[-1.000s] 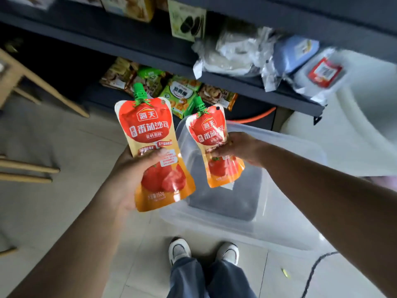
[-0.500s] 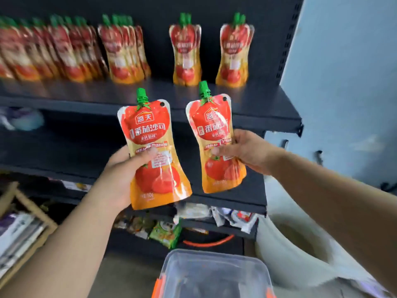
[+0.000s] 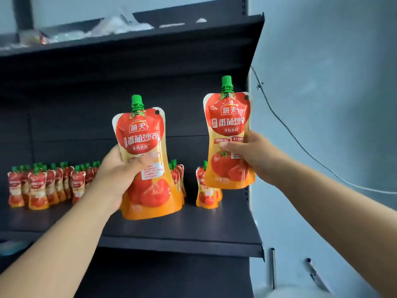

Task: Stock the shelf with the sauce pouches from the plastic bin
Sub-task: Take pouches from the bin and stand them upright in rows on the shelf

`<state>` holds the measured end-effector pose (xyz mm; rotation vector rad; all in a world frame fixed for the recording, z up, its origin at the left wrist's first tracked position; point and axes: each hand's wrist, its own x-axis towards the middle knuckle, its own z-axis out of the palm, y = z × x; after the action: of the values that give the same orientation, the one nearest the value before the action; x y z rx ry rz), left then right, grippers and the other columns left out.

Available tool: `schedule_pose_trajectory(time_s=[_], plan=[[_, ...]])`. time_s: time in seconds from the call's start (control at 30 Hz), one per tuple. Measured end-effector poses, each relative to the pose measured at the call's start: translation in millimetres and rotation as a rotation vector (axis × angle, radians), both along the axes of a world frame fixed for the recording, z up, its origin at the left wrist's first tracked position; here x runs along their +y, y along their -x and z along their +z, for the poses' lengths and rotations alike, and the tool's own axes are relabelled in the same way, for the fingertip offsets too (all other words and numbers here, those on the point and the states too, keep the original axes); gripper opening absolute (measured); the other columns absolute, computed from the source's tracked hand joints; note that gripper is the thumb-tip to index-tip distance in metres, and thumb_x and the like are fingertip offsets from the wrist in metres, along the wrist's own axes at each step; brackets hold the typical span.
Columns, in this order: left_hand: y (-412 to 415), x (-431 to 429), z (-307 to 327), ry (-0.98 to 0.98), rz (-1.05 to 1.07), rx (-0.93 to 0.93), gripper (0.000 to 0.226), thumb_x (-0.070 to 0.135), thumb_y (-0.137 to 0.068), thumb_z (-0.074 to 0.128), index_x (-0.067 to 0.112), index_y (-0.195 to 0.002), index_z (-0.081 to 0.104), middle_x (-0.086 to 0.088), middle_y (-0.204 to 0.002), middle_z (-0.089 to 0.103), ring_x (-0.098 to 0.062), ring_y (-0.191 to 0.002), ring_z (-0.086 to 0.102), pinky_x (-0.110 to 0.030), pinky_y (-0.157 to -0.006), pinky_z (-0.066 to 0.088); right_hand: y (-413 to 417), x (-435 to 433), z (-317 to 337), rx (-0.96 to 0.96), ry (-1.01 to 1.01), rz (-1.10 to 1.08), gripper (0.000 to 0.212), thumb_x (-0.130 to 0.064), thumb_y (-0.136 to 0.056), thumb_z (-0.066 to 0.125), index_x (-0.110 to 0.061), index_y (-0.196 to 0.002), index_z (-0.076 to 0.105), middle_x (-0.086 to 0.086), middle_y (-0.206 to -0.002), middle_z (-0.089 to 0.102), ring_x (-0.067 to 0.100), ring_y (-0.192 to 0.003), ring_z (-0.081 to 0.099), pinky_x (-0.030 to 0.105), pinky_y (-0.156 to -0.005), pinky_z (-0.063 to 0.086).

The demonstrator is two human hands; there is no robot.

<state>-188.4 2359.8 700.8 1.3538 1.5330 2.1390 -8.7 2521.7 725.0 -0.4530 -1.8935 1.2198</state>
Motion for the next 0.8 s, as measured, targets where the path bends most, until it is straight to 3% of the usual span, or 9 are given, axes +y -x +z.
schedule_pose_trajectory(time_s=[0.1,0.27,0.4,0.5,0.6,0.67,0.73,0.8], plan=[[12,15,9,0.006,-0.004,0.037,0.047,0.032,-0.045,0.077,0.029,-0.088,0.056,0.007,-0.086,0.067,-0.012,-0.083,0.064,-0.028,-0.068,0.049,9,0,16,-0.015,-0.066,-0.049,0.037,-0.023,-0.082,0.068,-0.015,-0.115,0.054,0.004,-0.107,0.066,0.023,-0.096,0.065,0.034,-0.067,0.057],[60,54,-1,0.055,0.019,0.091,0.02,0.031,-0.072,0.069,0.029,-0.085,0.054,0.009,-0.086,0.064,-0.008,-0.079,0.062,-0.024,-0.063,0.046,46,12,3,-0.039,-0.096,-0.139,0.014,-0.026,-0.085,0.064,-0.029,-0.092,0.052,-0.007,-0.095,0.063,0.016,-0.093,0.061,0.025,-0.062,0.05],[107,91,-36,0.118,0.095,0.126,0.014,0.033,-0.079,0.066,0.028,-0.077,0.053,0.011,-0.08,0.061,-0.007,-0.075,0.059,-0.023,-0.059,0.044,87,39,-37,-0.023,0.033,-0.242,0.028,-0.025,-0.08,0.07,-0.022,-0.104,0.055,0.001,-0.104,0.067,0.021,-0.098,0.063,0.04,-0.084,0.053],[141,117,-73,0.217,0.124,0.14,0.016,0.034,-0.078,0.068,0.026,-0.073,0.054,0.01,-0.079,0.062,-0.012,-0.078,0.061,-0.03,-0.067,0.049,114,56,-76,0.015,0.143,-0.316,0.021,-0.015,-0.078,0.072,-0.023,-0.093,0.059,0.004,-0.102,0.069,0.022,-0.094,0.066,0.044,-0.088,0.053],[171,138,-107,0.277,0.055,0.091,0.011,0.033,-0.078,0.068,0.032,-0.079,0.057,0.01,-0.085,0.064,-0.017,-0.087,0.062,-0.036,-0.079,0.052,139,71,-117,0.015,0.213,-0.417,0.023,-0.011,-0.076,0.073,-0.026,-0.086,0.058,0.001,-0.095,0.069,0.024,-0.092,0.066,0.044,-0.086,0.053],[183,147,-124,0.294,0.018,0.066,0.012,0.03,-0.08,0.067,0.029,-0.087,0.057,0.013,-0.086,0.061,-0.014,-0.089,0.06,-0.028,-0.071,0.049,150,78,-140,0.025,0.23,-0.494,0.026,-0.011,-0.075,0.074,-0.028,-0.086,0.057,0.0,-0.095,0.069,0.022,-0.091,0.066,0.04,-0.083,0.053],[193,153,-138,0.294,0.0,0.029,0.023,0.028,-0.081,0.067,0.023,-0.101,0.057,0.013,-0.09,0.06,-0.013,-0.091,0.057,-0.024,-0.069,0.044,161,82,-160,0.038,0.245,-0.559,0.028,-0.012,-0.077,0.072,-0.032,-0.087,0.054,-0.006,-0.094,0.067,0.017,-0.089,0.064,0.033,-0.078,0.051],[198,157,-149,0.285,0.001,-0.011,0.036,0.026,-0.081,0.066,0.018,-0.114,0.054,0.007,-0.101,0.059,-0.012,-0.097,0.054,-0.026,-0.076,0.042,168,83,-175,0.059,0.264,-0.583,0.032,-0.01,-0.079,0.07,-0.033,-0.094,0.054,-0.008,-0.093,0.065,0.013,-0.089,0.062,0.026,-0.073,0.049]])
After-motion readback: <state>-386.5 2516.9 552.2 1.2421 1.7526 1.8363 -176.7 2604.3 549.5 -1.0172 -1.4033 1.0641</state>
